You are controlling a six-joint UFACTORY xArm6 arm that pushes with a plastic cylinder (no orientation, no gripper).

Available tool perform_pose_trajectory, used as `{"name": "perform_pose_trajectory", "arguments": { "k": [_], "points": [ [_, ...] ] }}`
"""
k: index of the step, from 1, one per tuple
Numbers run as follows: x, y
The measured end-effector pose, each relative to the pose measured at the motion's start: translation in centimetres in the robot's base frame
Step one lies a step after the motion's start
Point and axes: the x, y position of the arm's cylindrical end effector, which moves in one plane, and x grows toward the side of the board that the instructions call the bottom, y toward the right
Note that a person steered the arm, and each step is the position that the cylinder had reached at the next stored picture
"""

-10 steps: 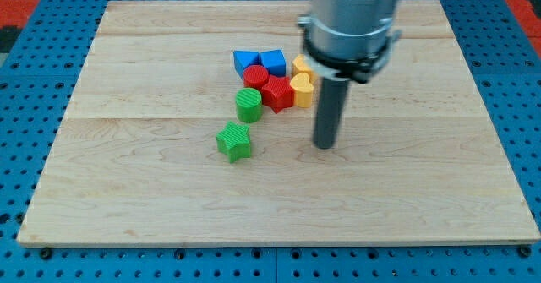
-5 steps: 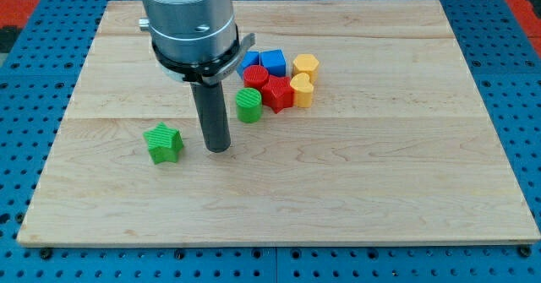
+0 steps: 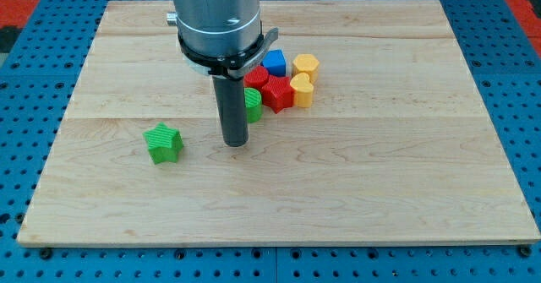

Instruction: Move the green star towards the bottom left

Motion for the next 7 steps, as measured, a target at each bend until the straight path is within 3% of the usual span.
{"name": "perform_pose_trajectory", "arguments": {
  "k": [1, 3, 4, 5, 6, 7],
  "points": [
    [-0.3, 4.4],
    [-1.4, 4.6],
    [-0.9, 3.9],
    [0.8, -3.1],
    [2.0, -6.3],
    [0.1, -4.6]
  ]
}}
